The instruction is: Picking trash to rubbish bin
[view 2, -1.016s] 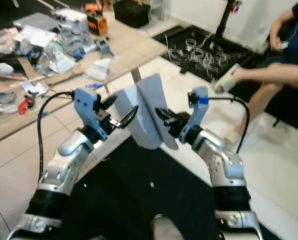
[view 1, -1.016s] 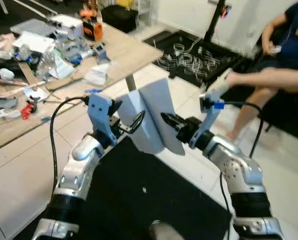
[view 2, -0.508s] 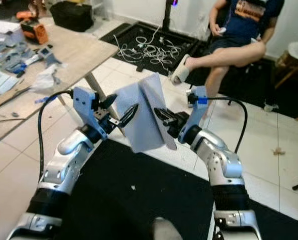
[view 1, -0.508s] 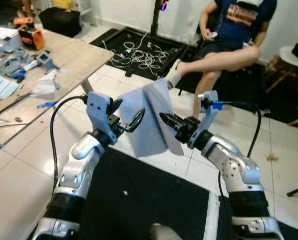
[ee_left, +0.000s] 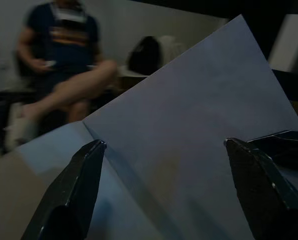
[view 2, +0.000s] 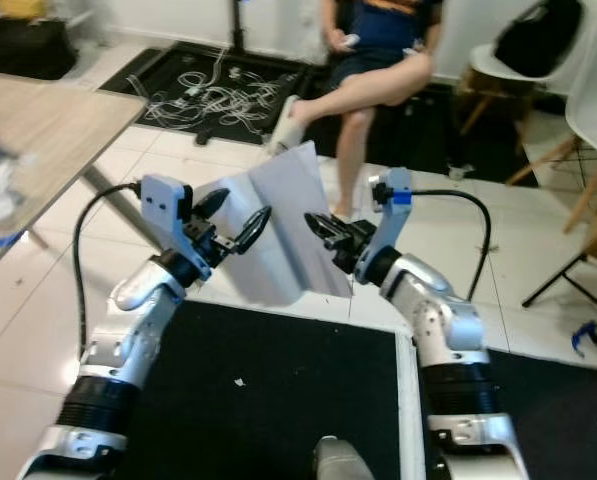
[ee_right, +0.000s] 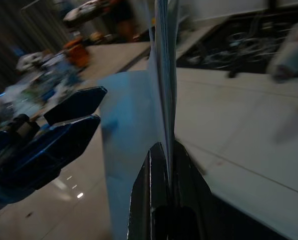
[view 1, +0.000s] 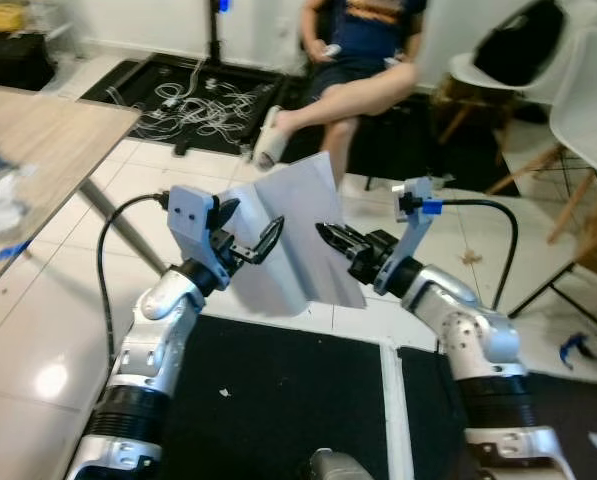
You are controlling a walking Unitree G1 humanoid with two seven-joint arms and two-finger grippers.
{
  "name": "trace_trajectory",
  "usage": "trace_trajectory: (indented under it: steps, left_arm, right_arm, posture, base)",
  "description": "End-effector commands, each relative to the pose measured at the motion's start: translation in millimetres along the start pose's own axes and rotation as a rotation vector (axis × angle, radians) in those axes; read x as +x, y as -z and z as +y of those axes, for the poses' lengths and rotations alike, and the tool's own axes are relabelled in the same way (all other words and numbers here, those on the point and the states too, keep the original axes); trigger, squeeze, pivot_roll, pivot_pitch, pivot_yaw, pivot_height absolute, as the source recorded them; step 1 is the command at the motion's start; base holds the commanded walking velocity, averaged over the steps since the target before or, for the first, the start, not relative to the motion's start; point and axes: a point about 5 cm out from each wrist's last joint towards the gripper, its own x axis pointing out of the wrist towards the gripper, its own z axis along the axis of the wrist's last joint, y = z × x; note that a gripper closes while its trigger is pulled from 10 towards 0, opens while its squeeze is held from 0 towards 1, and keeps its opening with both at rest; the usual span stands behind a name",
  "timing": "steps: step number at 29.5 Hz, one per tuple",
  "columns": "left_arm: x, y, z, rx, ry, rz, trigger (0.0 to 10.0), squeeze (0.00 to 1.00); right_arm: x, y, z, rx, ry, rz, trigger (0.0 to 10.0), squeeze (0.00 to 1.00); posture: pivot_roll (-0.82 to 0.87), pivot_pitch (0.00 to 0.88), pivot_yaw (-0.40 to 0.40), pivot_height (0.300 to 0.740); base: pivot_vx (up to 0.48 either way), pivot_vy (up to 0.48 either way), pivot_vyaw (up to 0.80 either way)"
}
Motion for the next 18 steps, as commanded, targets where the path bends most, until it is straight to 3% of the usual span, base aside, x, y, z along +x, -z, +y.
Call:
trace_trajectory:
  steps: [1,18]
  left_arm:
    - [-0.8,3.5,-1.6,-0.005,0.008,0.006,10.0,0.00]
    - [-0.5,2.3,-0.7,-0.004,0.014,0.000,10.0,0.00]
  right_arm:
    - [-0.7,0.6,-1.0,-0.004,0.001,-0.001,10.0,0.00]
    - [0.0,0.2,-0.9,0.000,-0.014,-0.003,10.0,0.00]
  posture:
    - [-0.05,0.000,-0.033,0.740]
    - [-0.05,0.000,-0.033,0.740]
  base:
    - [0.000,0.000,-0.80]
    - [0.000,0.000,-0.80]
